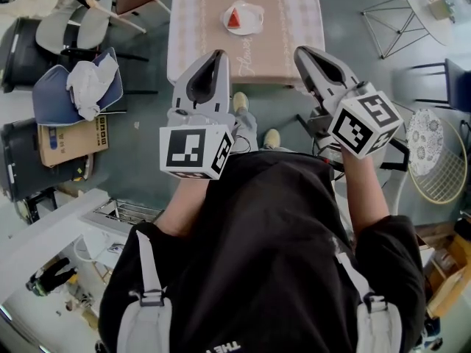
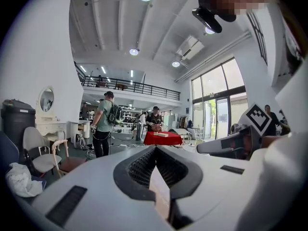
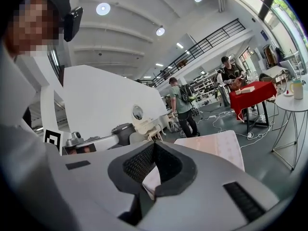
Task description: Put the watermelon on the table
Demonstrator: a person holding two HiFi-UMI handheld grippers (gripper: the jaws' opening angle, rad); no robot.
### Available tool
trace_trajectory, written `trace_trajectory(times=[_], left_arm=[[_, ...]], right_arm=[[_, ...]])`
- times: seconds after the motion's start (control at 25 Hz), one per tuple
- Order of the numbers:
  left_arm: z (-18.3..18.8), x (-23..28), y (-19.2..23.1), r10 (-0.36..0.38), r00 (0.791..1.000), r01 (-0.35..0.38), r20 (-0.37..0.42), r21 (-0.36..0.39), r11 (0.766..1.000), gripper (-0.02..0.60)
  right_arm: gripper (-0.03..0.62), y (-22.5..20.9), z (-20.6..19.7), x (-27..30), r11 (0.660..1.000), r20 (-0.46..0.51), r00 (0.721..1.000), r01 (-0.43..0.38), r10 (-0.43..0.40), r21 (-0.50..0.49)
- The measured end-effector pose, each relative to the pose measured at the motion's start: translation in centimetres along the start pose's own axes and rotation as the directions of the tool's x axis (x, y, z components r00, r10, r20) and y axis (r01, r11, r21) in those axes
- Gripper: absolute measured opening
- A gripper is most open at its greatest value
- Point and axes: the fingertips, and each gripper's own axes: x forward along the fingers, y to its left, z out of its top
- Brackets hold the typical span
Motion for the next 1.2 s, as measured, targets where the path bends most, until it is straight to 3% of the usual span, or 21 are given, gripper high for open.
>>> trace_trajectory(times=[0.48,1.2], left_arm=[[-0.8,-3.3,-2.3,0.033,0.999,-0.033,-0.005,0.008,0.999,0.003],[-0.8,-4.4,-2.4,0.004,1.000,-0.004,0.001,0.011,1.000,0.003]], right_arm=[[0.014,1.8,-1.6,-3.0,0.999,-0.008,0.999,-0.032,0.032,-0.013],[0.014,2.8,-2.8,-3.3,0.999,-0.034,0.999,-0.013,0.012,-0.043]])
